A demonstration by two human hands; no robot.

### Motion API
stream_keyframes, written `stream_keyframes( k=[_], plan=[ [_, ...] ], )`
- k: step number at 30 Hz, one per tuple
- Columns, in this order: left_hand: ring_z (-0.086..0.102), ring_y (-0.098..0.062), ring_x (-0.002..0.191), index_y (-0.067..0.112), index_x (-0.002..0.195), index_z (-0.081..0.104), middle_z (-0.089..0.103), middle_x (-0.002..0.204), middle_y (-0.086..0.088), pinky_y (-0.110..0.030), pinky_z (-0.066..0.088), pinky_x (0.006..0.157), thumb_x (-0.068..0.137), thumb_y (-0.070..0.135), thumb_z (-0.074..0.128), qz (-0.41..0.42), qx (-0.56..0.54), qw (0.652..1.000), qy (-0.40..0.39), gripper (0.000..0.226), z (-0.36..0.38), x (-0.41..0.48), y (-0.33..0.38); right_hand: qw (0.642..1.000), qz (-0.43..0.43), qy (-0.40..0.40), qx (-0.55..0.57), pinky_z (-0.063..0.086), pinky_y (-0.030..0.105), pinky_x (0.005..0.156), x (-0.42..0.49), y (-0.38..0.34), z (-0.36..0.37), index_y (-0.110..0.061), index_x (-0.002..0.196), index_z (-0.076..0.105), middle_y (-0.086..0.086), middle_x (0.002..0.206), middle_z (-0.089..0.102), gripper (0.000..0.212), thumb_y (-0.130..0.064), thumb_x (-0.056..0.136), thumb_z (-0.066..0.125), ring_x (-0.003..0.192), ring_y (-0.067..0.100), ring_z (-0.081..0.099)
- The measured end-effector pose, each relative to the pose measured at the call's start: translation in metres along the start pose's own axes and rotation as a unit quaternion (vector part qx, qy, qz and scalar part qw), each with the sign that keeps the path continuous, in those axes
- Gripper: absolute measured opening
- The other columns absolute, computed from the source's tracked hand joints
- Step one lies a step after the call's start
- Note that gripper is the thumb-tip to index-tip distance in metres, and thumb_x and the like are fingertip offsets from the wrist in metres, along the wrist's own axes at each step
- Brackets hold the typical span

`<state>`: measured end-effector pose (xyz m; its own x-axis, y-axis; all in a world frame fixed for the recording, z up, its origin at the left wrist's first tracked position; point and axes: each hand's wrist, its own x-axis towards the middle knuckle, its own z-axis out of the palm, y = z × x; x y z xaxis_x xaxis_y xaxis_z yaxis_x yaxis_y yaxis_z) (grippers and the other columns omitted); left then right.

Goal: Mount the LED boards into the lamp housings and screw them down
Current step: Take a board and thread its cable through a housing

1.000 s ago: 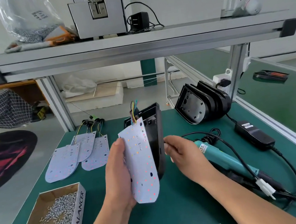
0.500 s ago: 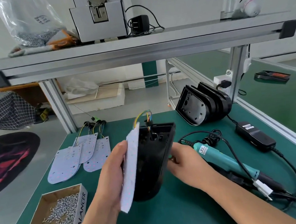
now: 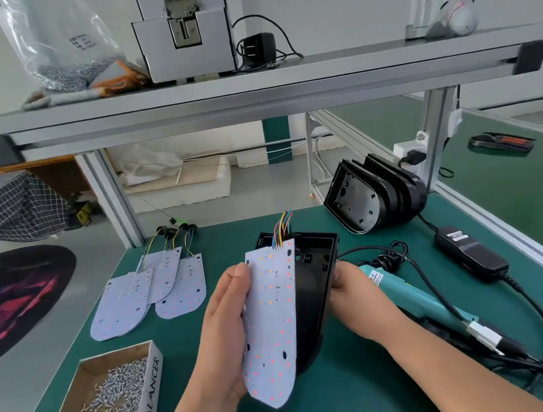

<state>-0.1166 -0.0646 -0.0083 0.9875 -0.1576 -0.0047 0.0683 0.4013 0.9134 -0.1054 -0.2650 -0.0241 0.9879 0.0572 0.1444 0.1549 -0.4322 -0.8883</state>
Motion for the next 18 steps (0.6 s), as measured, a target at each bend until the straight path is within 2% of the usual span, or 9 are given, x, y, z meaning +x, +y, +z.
stream_keyframes(
  k=[2,3,5,7,9,10,13,15,18],
  plan=[
    [0.051,-0.016,0.059,0.020,0.089,0.059,0.055,0.076,-0.002,-0.027,0.047,0.053,0.100,0.047,0.068,0.010,0.018,1.000,0.009,0.031,0.001,0.000,0.001,1.000,0.001,-0.025,-0.014,0.059,0.042,0.075,0.001,0.002,-0.002,-0.012,0.092,0.075,0.010,0.088,0.078,0.027,-0.001,0.094,0.050,0.077,0.028,0.072],
    [0.053,-0.017,0.058,0.020,0.089,0.061,0.057,0.076,-0.002,-0.028,0.048,0.053,0.097,0.047,0.069,0.017,0.025,0.999,0.019,0.030,0.001,0.000,0.002,1.000,0.005,-0.020,-0.001,0.058,0.041,0.071,0.002,0.003,-0.002,-0.016,0.095,0.076,0.009,0.089,0.077,0.031,-0.001,0.095,0.050,0.074,0.028,0.071],
    [0.052,-0.018,0.062,0.021,0.089,0.064,0.058,0.076,0.000,-0.028,0.047,0.056,0.092,0.048,0.071,0.042,0.062,0.995,0.060,0.028,0.000,0.001,0.004,0.994,0.013,0.045,0.100,0.054,0.035,0.059,0.004,0.003,-0.002,-0.021,0.102,0.076,0.013,0.096,0.075,0.035,0.000,0.099,0.048,0.066,0.019,0.066],
    [0.045,-0.013,0.064,0.024,0.088,0.066,0.053,0.074,0.008,-0.022,0.040,0.055,0.094,0.049,0.070,0.096,0.173,0.974,0.108,0.026,-0.005,0.004,0.004,0.965,0.006,0.155,0.211,0.051,0.032,0.055,0.006,-0.001,-0.007,-0.022,0.106,0.074,0.013,0.101,0.074,0.027,-0.009,0.101,0.051,0.066,0.020,0.066],
    [0.043,-0.005,0.061,0.029,0.094,0.067,0.053,0.070,0.016,-0.015,0.038,0.053,0.102,0.043,0.069,0.154,0.287,0.936,0.134,0.016,-0.006,0.005,-0.001,0.938,-0.021,0.222,0.266,0.051,0.032,0.055,0.004,-0.006,-0.012,-0.024,0.103,0.073,0.008,0.095,0.074,0.020,-0.029,0.098,0.054,0.068,0.024,0.066],
    [0.046,-0.004,0.061,0.034,0.095,0.066,0.056,0.073,0.018,-0.017,0.040,0.055,0.103,0.043,0.068,0.173,0.329,0.918,0.141,0.012,-0.005,0.004,-0.003,0.933,-0.039,0.233,0.270,0.052,0.031,0.059,0.002,-0.009,-0.013,-0.028,0.104,0.073,0.006,0.095,0.075,0.022,-0.040,0.098,0.055,0.072,0.024,0.067],
    [0.059,-0.005,0.085,0.039,0.092,0.058,0.059,0.097,0.018,-0.024,0.043,0.065,0.101,0.050,0.063,0.266,0.452,0.841,0.135,0.015,0.003,-0.001,-0.010,0.950,-0.080,0.204,0.221,0.057,0.030,0.080,-0.005,-0.020,-0.010,-0.038,0.119,0.070,0.000,0.108,0.077,0.042,-0.071,0.096,0.057,0.094,0.018,0.073],
    [0.057,-0.006,0.086,0.037,0.097,0.056,0.056,0.105,0.018,-0.026,0.046,0.064,0.098,0.052,0.060,0.324,0.503,0.794,0.110,0.015,0.007,-0.005,-0.010,0.961,-0.061,0.176,0.206,0.056,0.027,0.090,-0.006,-0.026,-0.006,-0.041,0.125,0.067,-0.005,0.111,0.076,0.050,-0.076,0.089,0.064,0.105,0.012,0.072],
    [0.053,-0.011,0.076,0.035,0.103,0.057,0.053,0.109,0.013,-0.030,0.048,0.054,0.100,0.051,0.057,0.374,0.535,0.752,0.092,0.017,0.016,-0.011,-0.008,0.958,-0.035,0.170,0.227,0.055,0.026,0.083,-0.007,-0.032,0.000,-0.039,0.109,0.071,-0.010,0.100,0.077,0.043,-0.068,0.078,0.079,0.094,0.008,0.072]
  ],
)
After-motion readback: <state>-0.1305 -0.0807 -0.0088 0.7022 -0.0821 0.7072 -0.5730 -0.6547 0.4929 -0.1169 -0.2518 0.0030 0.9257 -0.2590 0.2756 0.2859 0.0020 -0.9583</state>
